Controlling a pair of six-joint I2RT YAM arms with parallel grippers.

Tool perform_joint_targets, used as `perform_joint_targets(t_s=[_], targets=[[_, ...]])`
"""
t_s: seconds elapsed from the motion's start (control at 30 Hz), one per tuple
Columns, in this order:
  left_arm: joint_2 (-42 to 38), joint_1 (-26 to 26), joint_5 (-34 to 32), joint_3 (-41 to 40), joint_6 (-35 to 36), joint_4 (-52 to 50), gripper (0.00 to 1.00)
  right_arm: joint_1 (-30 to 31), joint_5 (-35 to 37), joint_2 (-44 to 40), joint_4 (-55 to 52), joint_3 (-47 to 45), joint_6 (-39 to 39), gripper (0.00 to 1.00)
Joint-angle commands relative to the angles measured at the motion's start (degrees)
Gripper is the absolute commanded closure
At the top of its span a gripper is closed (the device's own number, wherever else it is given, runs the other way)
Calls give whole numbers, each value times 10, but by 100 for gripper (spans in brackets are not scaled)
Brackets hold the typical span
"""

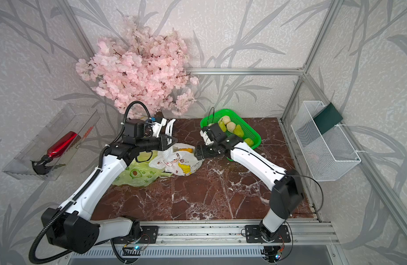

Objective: Place the pears into plastic bags & tie knots
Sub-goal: Place the pear in the plastic bag, then place the plastic bag at the center of the board.

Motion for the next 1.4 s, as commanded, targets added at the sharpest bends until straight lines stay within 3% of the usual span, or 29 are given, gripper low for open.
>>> perform_joint_targets(t_s=[0.0, 0.13, 0.4, 0.47, 0.53, 0.7, 0.83, 0.9, 0.97, 1.1, 1.27, 1.37], targets=[[-16, 0, 8, -6, -2, 20, 100, -43, 55, -29, 45, -66, 25, 14], [-15, 0, 10, -5, 0, 16, 100, -56, 52, -4, 97, -65, 28, 14], [-19, -1, 11, -7, 2, 8, 100, -61, 45, 126, 173, 7, 16, 18], [-21, -1, 9, -9, 4, 5, 100, -61, 30, 151, 193, 24, 8, 29], [-24, -1, 2, -11, 9, -3, 100, -61, -3, 152, 210, 37, 4, 54], [-58, 2, -43, -4, 43, -38, 100, -19, -9, 71, 180, 64, -42, 100], [-101, 5, -90, 31, 74, -84, 100, -3, -39, -8, 112, 90, -50, 100], [-114, 5, -81, 27, 64, -85, 100, -3, -48, -38, 85, 101, -48, 100], [-115, 5, -63, 1, 43, -71, 100, -7, -102, -37, 35, 148, -50, 100], [-92, -10, -119, -18, 66, -102, 100, -17, -180, -37, 19, 209, -20, 100], [-96, -18, -9, -56, -25, 38, 100, -54, -174, -56, 0, 206, -13, 100], [-70, -48, 18, -90, -63, 107, 100, -76, -162, -68, 34, 143, 1, 100]])
